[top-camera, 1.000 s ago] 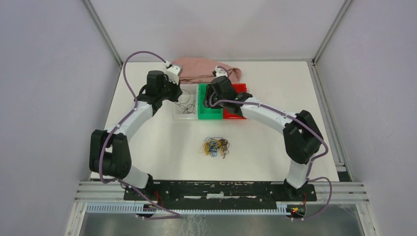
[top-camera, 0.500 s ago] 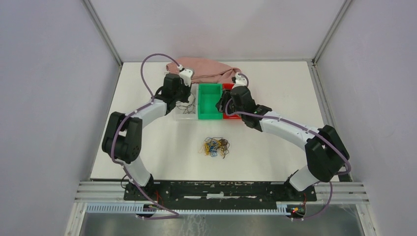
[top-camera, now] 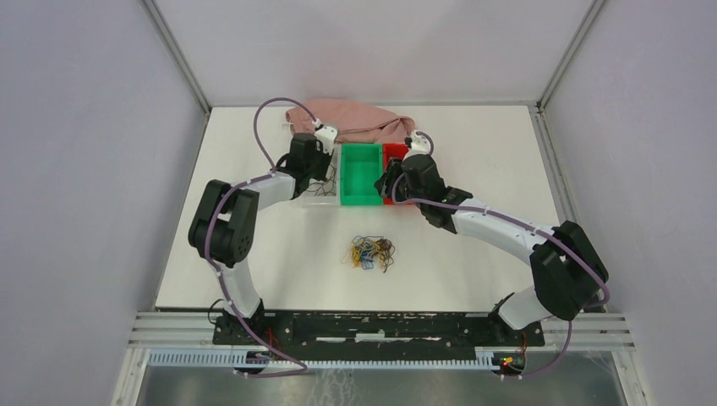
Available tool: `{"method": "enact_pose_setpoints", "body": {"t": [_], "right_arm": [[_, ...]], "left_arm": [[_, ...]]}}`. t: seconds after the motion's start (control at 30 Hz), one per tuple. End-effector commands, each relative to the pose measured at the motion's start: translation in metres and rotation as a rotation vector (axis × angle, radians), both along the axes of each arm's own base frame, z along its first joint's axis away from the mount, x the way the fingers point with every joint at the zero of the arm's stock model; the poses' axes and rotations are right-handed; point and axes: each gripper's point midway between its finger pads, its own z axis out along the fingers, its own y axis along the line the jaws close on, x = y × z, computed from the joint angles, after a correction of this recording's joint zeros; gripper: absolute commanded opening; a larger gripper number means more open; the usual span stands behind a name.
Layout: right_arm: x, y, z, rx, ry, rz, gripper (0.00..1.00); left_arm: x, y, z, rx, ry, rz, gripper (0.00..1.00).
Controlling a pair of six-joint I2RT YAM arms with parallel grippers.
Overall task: Untangle the cables
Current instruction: Place the cable in the bin.
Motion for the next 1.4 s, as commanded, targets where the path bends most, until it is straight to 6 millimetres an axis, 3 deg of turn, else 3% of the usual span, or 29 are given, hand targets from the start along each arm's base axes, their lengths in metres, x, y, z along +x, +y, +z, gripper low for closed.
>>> {"method": "enact_pose_setpoints", "body": {"t": [0.0,0.1,0.17,0.5,0.7,0.87,0.93,1.03,1.1,1.37], "right_arm": [[0.003,0.000,0.028,0.064,-0.066,-0.012,0.46],[0.001,-0.002,0.031,0.071,-0.069,-0.013,0.48],[0.000,-0.003,0.033,0.073,-0.071,-0.014,0.49],[-0.007,-0.008,0.044,0.085,-0.076,-0.014,0.49],[-0.011,-0.011,0.036,0.071,-0.058,-0.013,0.49],[-0.016,-0.013,0.027,0.060,-0.035,-0.008,0.49],[-0.017,-0.014,0.023,0.056,-0.031,-0.009,0.49],[-0.018,-0.016,0.019,0.053,-0.024,-0.012,0.49],[-0.019,-0.016,0.016,0.054,-0.021,-0.013,0.49],[-0.018,-0.016,0.011,0.035,-0.014,-0.014,0.48]], "left_arm": [[0.010,-0.001,0.017,0.063,-0.075,-0.038,0.07],[0.009,-0.001,0.025,0.108,-0.070,-0.084,0.43],[0.006,-0.002,0.029,0.116,-0.040,-0.117,0.58],[-0.001,-0.006,0.100,0.088,-0.051,-0.214,0.68],[-0.017,-0.014,0.127,0.036,-0.025,-0.291,0.87],[-0.037,-0.014,0.120,0.059,0.017,-0.365,0.84],[-0.041,-0.009,0.107,0.090,0.027,-0.371,0.71],[-0.040,0.000,0.087,0.140,0.043,-0.359,0.43],[-0.039,0.002,0.076,0.161,0.044,-0.359,0.34],[-0.026,0.004,0.043,0.194,0.066,-0.350,0.29]]}}
